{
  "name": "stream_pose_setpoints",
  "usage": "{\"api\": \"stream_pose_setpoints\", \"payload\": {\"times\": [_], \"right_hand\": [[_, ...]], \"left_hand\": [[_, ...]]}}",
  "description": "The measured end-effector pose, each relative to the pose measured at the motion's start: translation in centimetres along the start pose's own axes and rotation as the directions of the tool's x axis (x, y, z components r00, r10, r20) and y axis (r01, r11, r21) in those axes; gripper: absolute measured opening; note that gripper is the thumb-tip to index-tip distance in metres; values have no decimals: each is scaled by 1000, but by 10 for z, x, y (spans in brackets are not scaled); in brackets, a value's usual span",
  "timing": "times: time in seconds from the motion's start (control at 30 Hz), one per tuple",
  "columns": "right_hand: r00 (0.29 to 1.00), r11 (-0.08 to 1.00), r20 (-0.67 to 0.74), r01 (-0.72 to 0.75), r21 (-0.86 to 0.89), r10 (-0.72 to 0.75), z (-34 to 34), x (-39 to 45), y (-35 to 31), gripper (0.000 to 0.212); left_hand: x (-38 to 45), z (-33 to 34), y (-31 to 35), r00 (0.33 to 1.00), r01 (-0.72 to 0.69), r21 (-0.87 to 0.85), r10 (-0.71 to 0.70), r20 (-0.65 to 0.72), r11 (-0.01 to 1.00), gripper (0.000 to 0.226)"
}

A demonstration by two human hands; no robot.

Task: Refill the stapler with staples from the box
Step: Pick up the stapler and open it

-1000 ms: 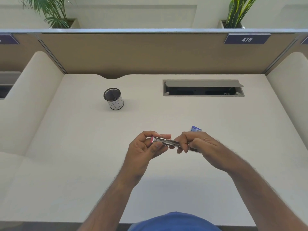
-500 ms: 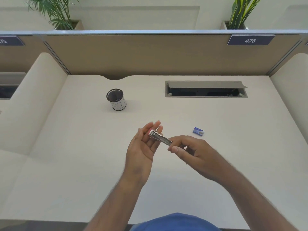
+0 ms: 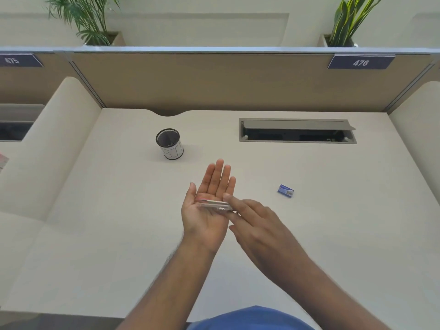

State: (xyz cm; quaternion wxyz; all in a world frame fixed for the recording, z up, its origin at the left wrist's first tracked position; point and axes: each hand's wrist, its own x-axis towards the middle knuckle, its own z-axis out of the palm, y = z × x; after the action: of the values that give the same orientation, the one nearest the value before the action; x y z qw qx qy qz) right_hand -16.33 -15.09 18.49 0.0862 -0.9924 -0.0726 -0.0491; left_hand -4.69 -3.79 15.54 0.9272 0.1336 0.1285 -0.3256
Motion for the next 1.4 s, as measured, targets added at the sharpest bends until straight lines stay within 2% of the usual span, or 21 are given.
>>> {"api": "stream_pose_setpoints", "payload": {"times": [0.13, 0.23, 0.33, 0.47, 0.57, 0.67, 0.73, 0.83, 0.93, 1.0, 1.07, 1.17, 1.27, 1.4], "right_hand": [[999, 1000, -24, -27, 1, 27, -9, 3, 1, 67], [998, 998, -67, -15, -62, 11, -16, 4, 0, 54], [994, 995, -112, -21, -93, 10, -22, 4, 2, 59], [992, 985, -115, 31, -172, -51, -21, 5, 6, 54], [990, 987, -131, 27, -161, -48, -19, 2, 9, 70], [994, 983, -102, 16, -182, -35, -15, 0, 11, 74], [993, 987, -115, 7, -162, -26, -14, 0, 11, 73], [991, 992, -134, -26, -127, 8, -14, 3, 14, 57], [993, 994, -108, -63, -85, 53, -15, 5, 15, 63], [990, 996, -114, -83, -14, 81, -15, 7, 16, 54], [985, 977, -96, -126, 174, 145, -14, 7, 18, 39], [958, 841, -2, -250, 480, 285, -16, 5, 21, 31], [944, 751, 21, -275, 600, 329, -19, 5, 24, 28], [926, 683, 26, -296, 668, 376, -24, 2, 26, 26]], "left_hand": [[-2, 1, -2, 1000, 11, 13, -11, 26, 1000, 64], [-2, 1, -7, 999, 21, 33, -22, 32, 999, 64], [-1, 1, -7, 1000, 18, 52, -19, 11, 998, 66], [0, 3, -6, 999, 8, 96, -3, -48, 995, 73], [1, 7, -8, 993, 14, 107, -1, -119, 994, 75], [1, 11, -9, 991, 43, 158, -22, -131, 987, 77], [0, 11, -10, 988, 68, 179, -41, -149, 982, 78], [0, 10, -11, 989, 79, 186, -54, -135, 979, 78], [0, 7, -12, 990, 80, 209, -54, -127, 975, 78], [0, 6, -11, 992, 80, 210, -58, -108, 974, 79], [-1, 5, -10, 994, 84, 214, -65, -93, 973, 80], [-3, 4, -9, 993, 97, 185, -83, -78, 978, 79], [-2, 4, -9, 994, 97, 169, -87, -67, 981, 78], [-2, 4, -10, 995, 91, 148, -84, -54, 985, 79]]}}
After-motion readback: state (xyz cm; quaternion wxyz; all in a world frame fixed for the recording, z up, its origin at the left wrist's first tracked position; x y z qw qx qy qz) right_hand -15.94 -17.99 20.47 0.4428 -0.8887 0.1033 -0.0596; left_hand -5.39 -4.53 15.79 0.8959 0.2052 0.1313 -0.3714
